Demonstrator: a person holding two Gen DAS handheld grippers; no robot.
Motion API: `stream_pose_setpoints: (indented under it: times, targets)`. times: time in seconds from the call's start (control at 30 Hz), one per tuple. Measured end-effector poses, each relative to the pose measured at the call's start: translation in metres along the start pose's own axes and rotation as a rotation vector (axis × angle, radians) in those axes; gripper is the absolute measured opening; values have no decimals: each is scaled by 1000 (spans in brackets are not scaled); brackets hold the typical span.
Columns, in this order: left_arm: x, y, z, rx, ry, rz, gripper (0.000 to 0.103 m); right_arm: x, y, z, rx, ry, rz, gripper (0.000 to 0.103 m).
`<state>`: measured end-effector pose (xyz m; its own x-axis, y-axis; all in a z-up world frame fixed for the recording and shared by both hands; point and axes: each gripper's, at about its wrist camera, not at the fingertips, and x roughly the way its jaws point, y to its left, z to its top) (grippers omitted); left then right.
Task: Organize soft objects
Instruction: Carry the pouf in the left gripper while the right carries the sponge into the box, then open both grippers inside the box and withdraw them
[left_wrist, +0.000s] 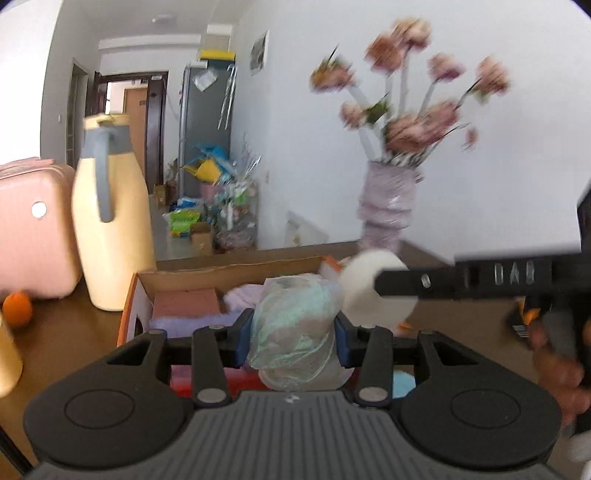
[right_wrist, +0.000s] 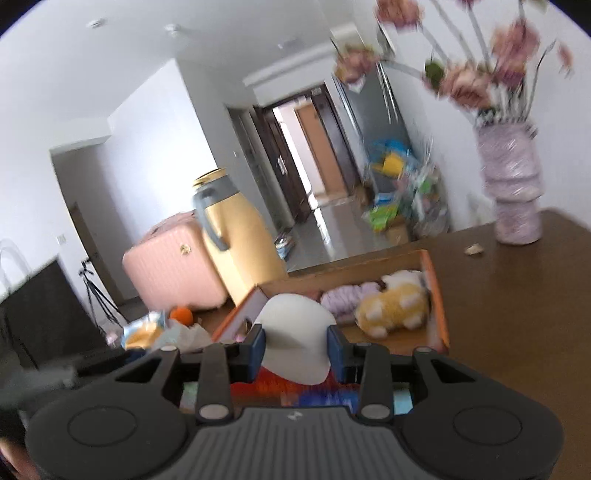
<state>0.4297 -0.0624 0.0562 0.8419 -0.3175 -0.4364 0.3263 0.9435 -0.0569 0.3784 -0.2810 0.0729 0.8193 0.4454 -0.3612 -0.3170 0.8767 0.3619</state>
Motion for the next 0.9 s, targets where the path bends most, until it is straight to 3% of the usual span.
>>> stream_pose_setpoints:
  times: [0.07, 0.2, 0.3, 0.47, 0.63, 0.9]
  targets:
    - [44, 15, 8, -56, 60, 26, 44, 43, -14, 32, 36, 52, 19, 36]
    - [105, 36, 4, -149, 160, -19, 45, 129, -35, 64, 86, 182, 5, 36]
    - [132, 39, -7, -132, 177, 45, 63, 181, -42, 64, 83, 251, -49, 37]
    - [144, 44, -22, -121, 216, -15, 80, 241, -52, 38, 64, 397, -109, 43]
    - [135, 47, -20, -115, 208, 15, 84, 251, -48, 28, 46, 383, -105, 58]
    - [69, 43, 20, -72, 131, 94, 85, 200, -36, 55, 11, 326, -132, 60]
